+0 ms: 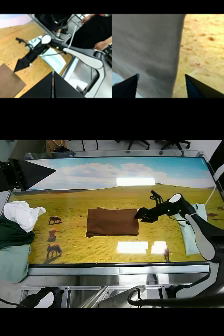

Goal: Fold the shirts.

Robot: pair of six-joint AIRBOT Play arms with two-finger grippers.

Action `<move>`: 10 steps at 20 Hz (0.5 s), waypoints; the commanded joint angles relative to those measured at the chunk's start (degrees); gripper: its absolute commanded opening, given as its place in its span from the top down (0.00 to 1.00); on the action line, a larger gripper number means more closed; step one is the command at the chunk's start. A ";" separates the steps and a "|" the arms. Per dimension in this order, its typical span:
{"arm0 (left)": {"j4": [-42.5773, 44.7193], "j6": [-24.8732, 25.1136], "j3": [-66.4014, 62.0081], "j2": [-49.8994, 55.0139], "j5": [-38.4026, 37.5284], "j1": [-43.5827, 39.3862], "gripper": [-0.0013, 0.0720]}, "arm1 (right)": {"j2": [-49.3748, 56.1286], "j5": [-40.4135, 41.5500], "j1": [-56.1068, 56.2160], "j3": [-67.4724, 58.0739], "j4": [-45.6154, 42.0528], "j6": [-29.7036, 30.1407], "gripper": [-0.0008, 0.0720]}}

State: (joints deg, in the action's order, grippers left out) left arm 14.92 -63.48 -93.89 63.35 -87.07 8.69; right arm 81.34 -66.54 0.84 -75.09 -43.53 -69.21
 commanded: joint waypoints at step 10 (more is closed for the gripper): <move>0.00 -0.61 0.44 -1.18 0.04 0.04 0.97 | 1.92 -3.39 -1.16 -6.05 20.59 11.21 0.97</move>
State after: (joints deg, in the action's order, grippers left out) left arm 14.92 -63.83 -93.49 62.22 -87.05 8.69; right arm 85.32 -69.28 2.26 -77.28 -28.77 -59.61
